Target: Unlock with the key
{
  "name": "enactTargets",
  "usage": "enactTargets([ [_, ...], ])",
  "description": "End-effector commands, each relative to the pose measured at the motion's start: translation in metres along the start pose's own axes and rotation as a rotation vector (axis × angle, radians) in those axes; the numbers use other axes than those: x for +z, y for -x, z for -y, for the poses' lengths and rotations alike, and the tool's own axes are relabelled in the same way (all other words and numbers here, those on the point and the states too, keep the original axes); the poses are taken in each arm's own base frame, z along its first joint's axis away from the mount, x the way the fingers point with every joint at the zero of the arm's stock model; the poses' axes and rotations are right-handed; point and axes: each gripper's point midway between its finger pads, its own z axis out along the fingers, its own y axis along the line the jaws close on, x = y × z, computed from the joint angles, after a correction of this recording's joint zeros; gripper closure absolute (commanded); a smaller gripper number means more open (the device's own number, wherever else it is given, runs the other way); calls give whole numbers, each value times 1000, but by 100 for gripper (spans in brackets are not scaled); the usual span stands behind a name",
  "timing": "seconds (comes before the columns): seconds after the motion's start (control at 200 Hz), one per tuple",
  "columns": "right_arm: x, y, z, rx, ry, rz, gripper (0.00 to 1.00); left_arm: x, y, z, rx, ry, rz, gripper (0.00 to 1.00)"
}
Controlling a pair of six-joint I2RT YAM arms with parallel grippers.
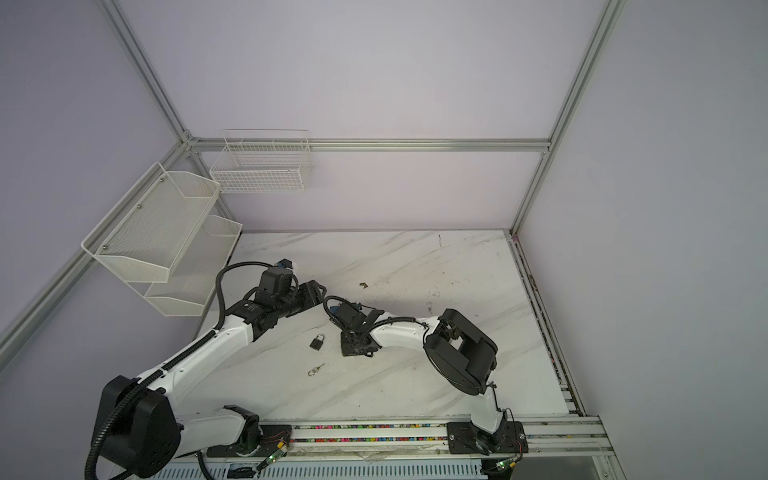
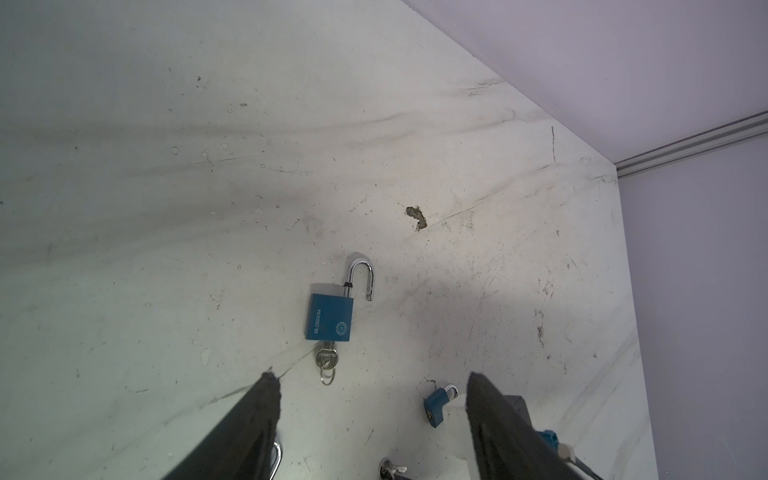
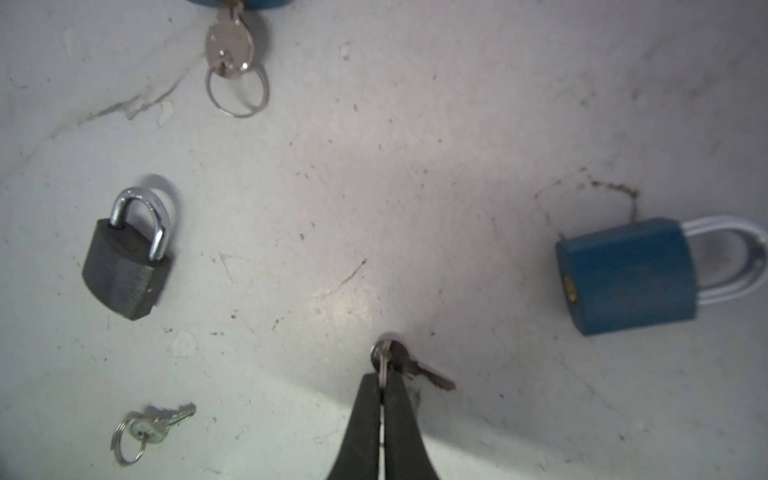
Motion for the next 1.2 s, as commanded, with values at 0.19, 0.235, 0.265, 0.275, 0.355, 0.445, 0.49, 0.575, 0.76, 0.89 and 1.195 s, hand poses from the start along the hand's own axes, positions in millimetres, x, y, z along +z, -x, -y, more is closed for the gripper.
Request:
enactTargets([
  [0.19, -33, 27, -13, -16, 70, 86, 100, -15, -2, 6, -96, -106, 7, 29],
  [0.235, -41, 32, -16, -7, 103, 101, 100, -18, -2, 8, -121, -124, 6, 29],
  [0.265, -45, 36, -17, 5, 127, 109, 100, -20, -2, 9, -139, -134, 5, 29],
  [0.275, -47, 37, -17, 7, 132, 112, 100, -21, -2, 9, -145, -139, 7, 29],
  [0.355, -60, 46, -22, 30, 198, 136, 100, -26, 0, 15, -186, -185, 15, 29],
  [0.445, -73, 55, -21, 51, 243, 152, 100, -32, 2, 21, -244, -228, 18, 29],
  [0.49, -82, 60, -24, 64, 279, 164, 100, -34, 2, 25, -282, -250, 11, 30],
  [0.575, -105, 73, -30, 119, 372, 196, 100, -36, 1, 38, -377, -321, -26, 31],
  [0.76, -144, 93, -48, 183, 522, 252, 100, -38, 6, 64, -530, -468, -82, 31],
  [0.89, -167, 107, -59, 220, 597, 298, 100, -41, 15, 71, -609, -525, -64, 31],
  [1.195, -228, 150, -89, 288, 804, 459, 100, -55, 47, 88, -804, -697, 14, 33],
])
